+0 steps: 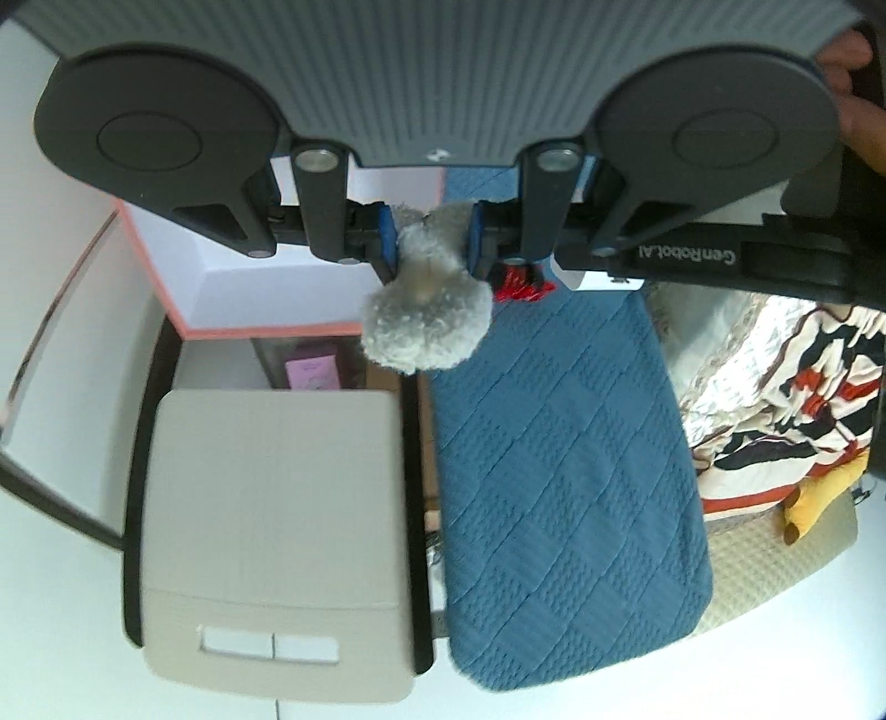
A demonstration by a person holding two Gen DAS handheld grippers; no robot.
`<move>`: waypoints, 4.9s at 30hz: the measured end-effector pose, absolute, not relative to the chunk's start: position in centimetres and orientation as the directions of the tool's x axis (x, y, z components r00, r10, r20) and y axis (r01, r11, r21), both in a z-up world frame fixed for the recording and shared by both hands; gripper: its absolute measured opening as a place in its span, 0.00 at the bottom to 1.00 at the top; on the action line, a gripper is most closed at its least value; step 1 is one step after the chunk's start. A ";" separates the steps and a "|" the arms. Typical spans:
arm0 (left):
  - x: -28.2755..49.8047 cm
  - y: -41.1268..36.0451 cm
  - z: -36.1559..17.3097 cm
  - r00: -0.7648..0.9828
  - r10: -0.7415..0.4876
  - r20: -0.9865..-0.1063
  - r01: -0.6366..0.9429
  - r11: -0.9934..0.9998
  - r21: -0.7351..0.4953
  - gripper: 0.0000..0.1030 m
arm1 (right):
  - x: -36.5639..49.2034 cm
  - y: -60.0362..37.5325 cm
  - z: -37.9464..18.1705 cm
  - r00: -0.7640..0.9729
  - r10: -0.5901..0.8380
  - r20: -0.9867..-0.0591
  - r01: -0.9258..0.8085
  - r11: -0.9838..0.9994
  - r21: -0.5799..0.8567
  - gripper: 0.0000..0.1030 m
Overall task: Organize rigid objects
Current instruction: 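Carry the plush toy and charger over the pink box with both grippers, then open the right gripper over the box while the left releases the charger, then withdraw both open grippers from the box back toward the cushion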
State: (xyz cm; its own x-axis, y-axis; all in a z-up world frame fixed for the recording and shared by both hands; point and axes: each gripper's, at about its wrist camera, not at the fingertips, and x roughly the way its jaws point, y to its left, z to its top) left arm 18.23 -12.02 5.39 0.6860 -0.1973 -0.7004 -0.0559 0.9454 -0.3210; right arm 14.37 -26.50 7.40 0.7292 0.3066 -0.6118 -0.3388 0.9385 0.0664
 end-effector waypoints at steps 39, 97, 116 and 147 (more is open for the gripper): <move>29.4 -27.5 -9.1 0.433 -0.254 -0.865 -0.014 0.957 -0.288 0.56 | 23.1 -41.9 -8.5 0.476 0.141 -0.868 -0.116 0.988 0.097 0.28; 5.1 -8.5 6.7 0.790 -0.130 -0.599 -0.047 0.962 -0.270 0.68 | 4.9 -26.1 8.3 0.709 0.341 -0.617 -0.371 0.925 0.085 0.49; 2.2 -5.5 1.5 0.773 -0.101 -0.627 -0.088 0.961 -0.264 0.72 | 1.9 -22.9 3.6 0.688 0.366 -0.626 -0.408 0.909 0.084 0.49; 18.6 3.9 -11.9 0.720 -0.066 -0.691 -0.157 0.954 -0.255 0.72 | 14.7 -18.5 -4.6 0.685 0.359 -0.634 -0.453 0.891 0.015 0.56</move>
